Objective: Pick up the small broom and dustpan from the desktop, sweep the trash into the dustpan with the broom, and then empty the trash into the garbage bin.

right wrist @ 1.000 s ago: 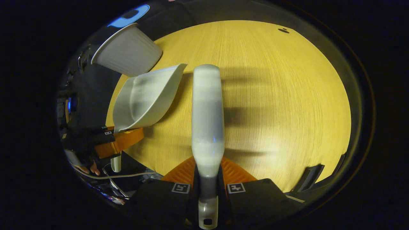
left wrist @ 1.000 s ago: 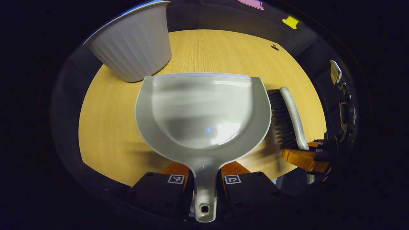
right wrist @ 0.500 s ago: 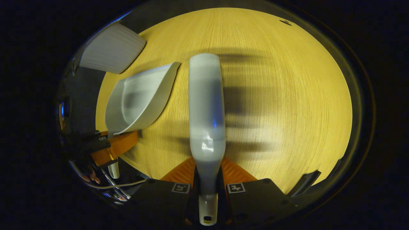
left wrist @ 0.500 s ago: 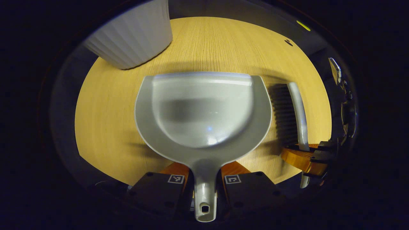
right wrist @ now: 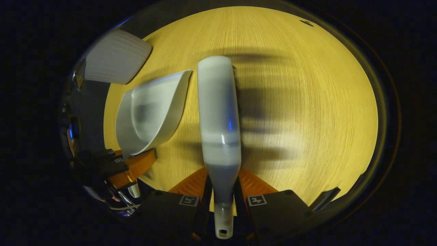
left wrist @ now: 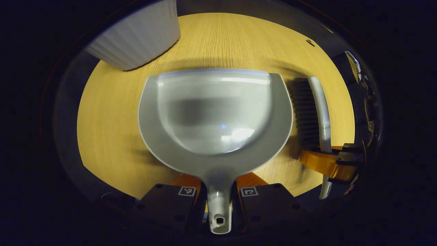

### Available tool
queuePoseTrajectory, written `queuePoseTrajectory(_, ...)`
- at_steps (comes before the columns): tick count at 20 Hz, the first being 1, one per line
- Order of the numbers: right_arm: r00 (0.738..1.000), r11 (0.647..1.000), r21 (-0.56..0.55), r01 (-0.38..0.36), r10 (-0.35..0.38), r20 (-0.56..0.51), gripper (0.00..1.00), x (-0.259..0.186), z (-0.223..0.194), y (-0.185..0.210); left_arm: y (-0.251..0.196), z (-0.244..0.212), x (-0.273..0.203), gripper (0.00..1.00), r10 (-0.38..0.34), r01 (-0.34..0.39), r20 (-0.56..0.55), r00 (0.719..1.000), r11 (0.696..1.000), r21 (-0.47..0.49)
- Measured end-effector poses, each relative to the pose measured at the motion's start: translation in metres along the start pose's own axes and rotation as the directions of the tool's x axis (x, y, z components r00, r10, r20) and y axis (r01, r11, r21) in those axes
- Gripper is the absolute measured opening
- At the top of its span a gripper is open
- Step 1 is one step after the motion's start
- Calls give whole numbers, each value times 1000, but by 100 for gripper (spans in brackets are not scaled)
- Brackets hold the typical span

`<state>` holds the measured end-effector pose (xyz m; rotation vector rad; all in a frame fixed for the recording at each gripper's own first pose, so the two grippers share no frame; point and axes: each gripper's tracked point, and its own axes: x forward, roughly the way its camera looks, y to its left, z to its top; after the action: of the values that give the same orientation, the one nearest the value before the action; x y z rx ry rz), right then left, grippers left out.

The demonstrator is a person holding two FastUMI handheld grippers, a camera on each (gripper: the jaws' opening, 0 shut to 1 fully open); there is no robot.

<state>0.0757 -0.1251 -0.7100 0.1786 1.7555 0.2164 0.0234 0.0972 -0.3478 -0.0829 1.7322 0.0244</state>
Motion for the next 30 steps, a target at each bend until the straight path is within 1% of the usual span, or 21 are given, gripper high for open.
queuePoseTrajectory(1,1000,1000,-3,2,-2,12,36,-1,-1,0,-3,1,-4,34,-17,17,2,1000,1000,-5)
queuePoseTrajectory(2,1000,1000,-4,-4,4,23,64,-4,0,3,-4,2,-9,51,-21,21,6,1000,1000,-7)
queuePoseTrajectory(3,999,1000,-3,-14,14,32,72,-7,1,5,-4,5,-15,64,-14,15,20,1000,1000,-9)
queuePoseTrajectory(4,999,1000,-1,-19,19,44,64,-12,2,3,-3,7,-20,83,-13,13,34,999,1000,-11)
queuePoseTrajectory(5,998,1000,2,-23,23,58,64,-17,3,3,-3,6,-22,83,-17,18,32,999,1000,-16)
queuePoseTrajectory(6,996,1000,8,-28,27,80,81,-20,5,4,-3,5,-25,83,-21,22,35,999,999,-27)
queuePoseTrajectory(7,994,999,11,-45,43,100,71,-24,5,8,-2,5,-29,83,-24,25,50,998,999,-31)
queuePoseTrajectory(8,991,998,14,-54,52,124,93,-27,7,10,-2,4,-32,85,-23,26,62,998,999,-35)
queuePoseTrajectory(9,988,998,12,-58,56,145,100,-34,5,11,-3,0,-36,83,-34,36,68,997,999,-35)
queuePoseTrajectory(11,980,997,20,-78,73,186,99,-50,1,17,-7,-8,-48,83,-74,79,90,993,996,-46)
queuePoseTrajectory(13,960,996,25,-90,81,267,99,-77,4,23,-11,-13,-68,83,-96,102,130,987,994,-36)
queuePoseTrajectory(17,893,995,-65,-72,94,440,99,-142,5,47,-11,-18,-121,83,-70,75,307,949,997,-3)
queuePoseTrajectory(19,835,993,-111,-38,93,542,99,-175,11,62,-18,-22,-155,83,-100,108,391,915,994,1)
queuePoseTrajectory(20,799,990,-138,-18,97,593,99,-192,14,69,-19,-23,-173,83,-105,121,446,889,993,-7)
queuePoseTrajectory(22,710,984,-170,50,85,699,99,-225,20,80,-17,-25,-201,83,-113,147,573,811,989,-13)
queuePoseTrajectory(24,604,978,-179,109,78,793,99,-257,22,89,-6,-36,-226,82,-84,102,704,705,995,16)
queuePoseTrajectory(25,516,976,-162,147,65,854,99,-273,27,87,1,-42,-234,82,-57,49,754,654,998,32)
queuePoseTrajectory(26,417,972,-155,175,70,906,99,-289,31,88,8,-46,-253,83,-28,-10,807,590,999,41)
queuePoseTrajectory(27,349,968,-162,192,87,933,98,-309,30,95,17,-46,-271,83,-4,-62,857,515,997,42)
queuePoseTrajectory(28,302,964,-174,202,108,947,98,-319,29,102,24,-52,-289,82,5,-91,896,444,995,40)
queuePoseTrajectory(30,247,963,-186,195,136,959,98,-323,28,106,34,-68,-329,82,-2,-96,945,327,995,35)
